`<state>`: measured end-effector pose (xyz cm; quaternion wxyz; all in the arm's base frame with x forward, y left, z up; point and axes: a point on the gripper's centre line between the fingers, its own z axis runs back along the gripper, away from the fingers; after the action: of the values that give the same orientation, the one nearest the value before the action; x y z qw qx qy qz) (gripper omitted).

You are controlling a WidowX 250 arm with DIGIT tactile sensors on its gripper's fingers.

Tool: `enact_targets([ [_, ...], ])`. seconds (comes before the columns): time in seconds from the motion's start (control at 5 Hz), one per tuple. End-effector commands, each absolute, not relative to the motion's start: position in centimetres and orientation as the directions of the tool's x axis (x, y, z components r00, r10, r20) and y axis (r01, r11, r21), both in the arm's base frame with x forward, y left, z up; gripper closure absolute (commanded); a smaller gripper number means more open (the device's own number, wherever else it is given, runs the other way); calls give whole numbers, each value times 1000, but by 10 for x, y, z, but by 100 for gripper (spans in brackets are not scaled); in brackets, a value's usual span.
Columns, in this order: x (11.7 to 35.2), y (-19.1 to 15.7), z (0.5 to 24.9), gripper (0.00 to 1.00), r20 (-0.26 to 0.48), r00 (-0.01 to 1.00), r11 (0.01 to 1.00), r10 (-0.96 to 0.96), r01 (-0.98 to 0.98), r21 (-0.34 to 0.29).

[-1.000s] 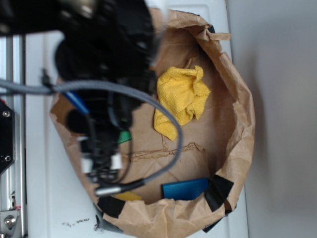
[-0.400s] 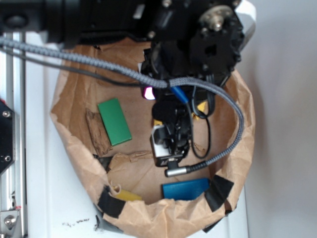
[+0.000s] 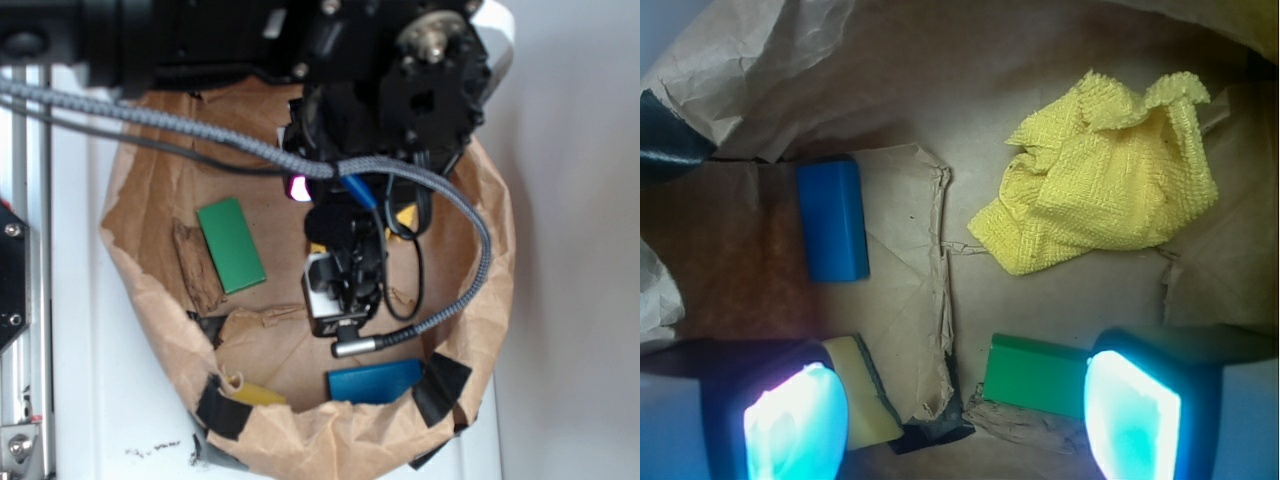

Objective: Grab the yellow cloth.

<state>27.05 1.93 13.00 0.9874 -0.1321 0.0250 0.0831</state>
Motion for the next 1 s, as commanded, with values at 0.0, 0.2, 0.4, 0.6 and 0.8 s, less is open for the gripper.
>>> enact_targets([
  [0.0, 311, 30, 90, 0, 125, 966, 957, 228, -199, -209],
  [0.2, 327, 43, 55, 0, 180, 952, 966, 247, -228, -119],
  [0.4, 335, 55, 36, 0, 156, 951, 963, 268, -269, -14],
  [0.6, 337, 61, 13, 0, 119, 956, 957, 269, -279, 78],
  [0.8, 338, 57, 11, 100, 129, 949, 952, 288, -298, 67],
])
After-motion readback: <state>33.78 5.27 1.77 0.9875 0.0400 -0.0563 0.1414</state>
